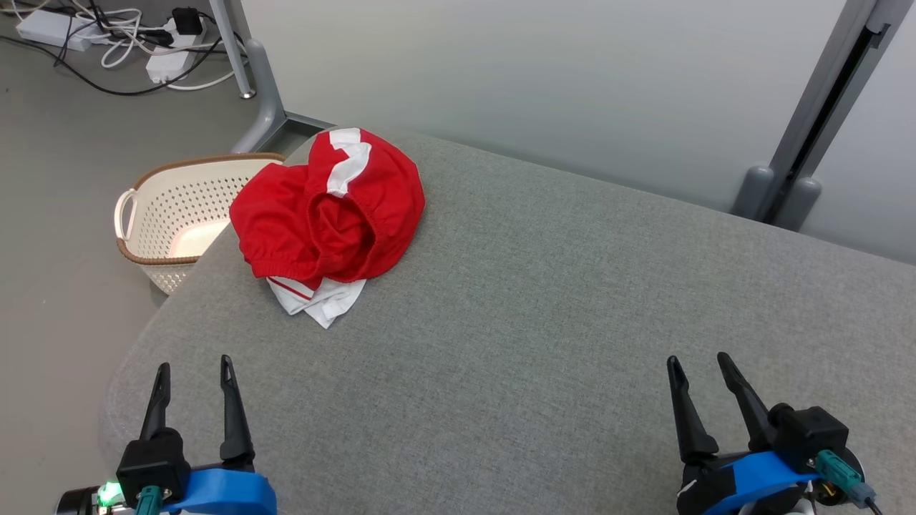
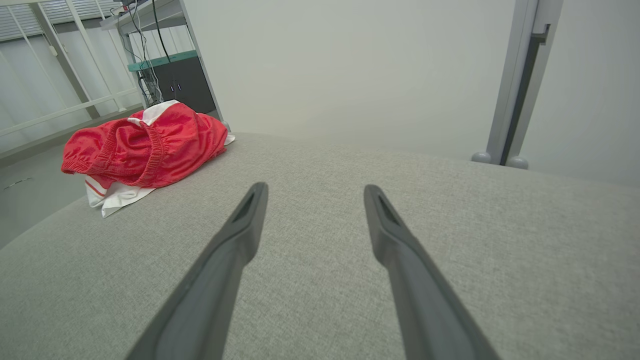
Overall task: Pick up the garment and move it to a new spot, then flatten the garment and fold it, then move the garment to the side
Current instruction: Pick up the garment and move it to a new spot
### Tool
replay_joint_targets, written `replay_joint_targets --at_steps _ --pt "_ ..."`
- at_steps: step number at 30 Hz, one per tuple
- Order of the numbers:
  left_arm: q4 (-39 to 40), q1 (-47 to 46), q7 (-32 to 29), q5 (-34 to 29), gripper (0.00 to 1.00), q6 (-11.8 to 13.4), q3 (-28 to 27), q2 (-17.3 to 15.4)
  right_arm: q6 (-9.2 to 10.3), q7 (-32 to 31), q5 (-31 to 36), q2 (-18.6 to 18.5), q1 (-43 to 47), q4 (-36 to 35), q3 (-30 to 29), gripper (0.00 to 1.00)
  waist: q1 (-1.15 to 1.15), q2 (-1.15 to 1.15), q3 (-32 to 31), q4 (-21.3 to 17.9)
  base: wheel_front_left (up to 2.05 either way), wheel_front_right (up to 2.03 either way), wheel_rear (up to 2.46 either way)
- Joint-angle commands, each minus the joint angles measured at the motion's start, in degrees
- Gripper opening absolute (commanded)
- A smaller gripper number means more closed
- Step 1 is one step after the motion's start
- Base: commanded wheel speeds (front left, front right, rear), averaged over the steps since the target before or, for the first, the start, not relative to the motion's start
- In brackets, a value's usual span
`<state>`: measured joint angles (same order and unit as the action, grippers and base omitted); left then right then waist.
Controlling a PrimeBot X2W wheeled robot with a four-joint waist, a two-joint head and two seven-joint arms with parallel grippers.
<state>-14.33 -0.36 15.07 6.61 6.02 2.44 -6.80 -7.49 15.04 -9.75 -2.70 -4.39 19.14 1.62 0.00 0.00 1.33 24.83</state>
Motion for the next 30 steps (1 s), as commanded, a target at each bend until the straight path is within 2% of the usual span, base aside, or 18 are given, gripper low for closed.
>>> replay_joint_targets --at_steps 1,11,17,23,30 --pt "0.3 0.2 0.2 0.4 1.00 0.1 -0.4 -0.2 -0.01 0.2 -0.4 -0.3 -0.2 0.1 0.2 1.00 0.00 0.00 0.0 -0.1 0.00 0.00 0.00" --pt "1.3 -3.9 0.2 1.4 1.00 -0.5 -1.7 -1.3 -0.01 0.2 0.9 -0.3 -1.4 0.1 0.4 1.00 0.00 0.00 1.9 -2.7 0.00 0.00 0.00" --pt "1.0 -11.1 0.2 2.7 1.00 -1.5 -3.8 -3.8 -0.01 0.1 3.7 -0.3 -3.0 -1.4 -0.9 1.00 0.00 0.00 6.0 -6.2 0.00 0.00 0.00" --pt "0.2 -20.1 -0.3 5.5 1.00 -2.1 -7.4 -7.2 -0.01 -0.6 6.7 -0.3 -5.8 -5.0 -2.5 1.00 0.00 0.00 12.2 -11.3 0.00 0.00 0.00" --pt "-3.2 -30.1 -3.4 7.8 1.00 -4.0 -10.7 -13.9 -0.01 -1.7 8.7 -0.3 -7.8 -10.1 -4.0 1.00 0.00 0.00 19.6 -17.1 0.00 0.00 0.00"
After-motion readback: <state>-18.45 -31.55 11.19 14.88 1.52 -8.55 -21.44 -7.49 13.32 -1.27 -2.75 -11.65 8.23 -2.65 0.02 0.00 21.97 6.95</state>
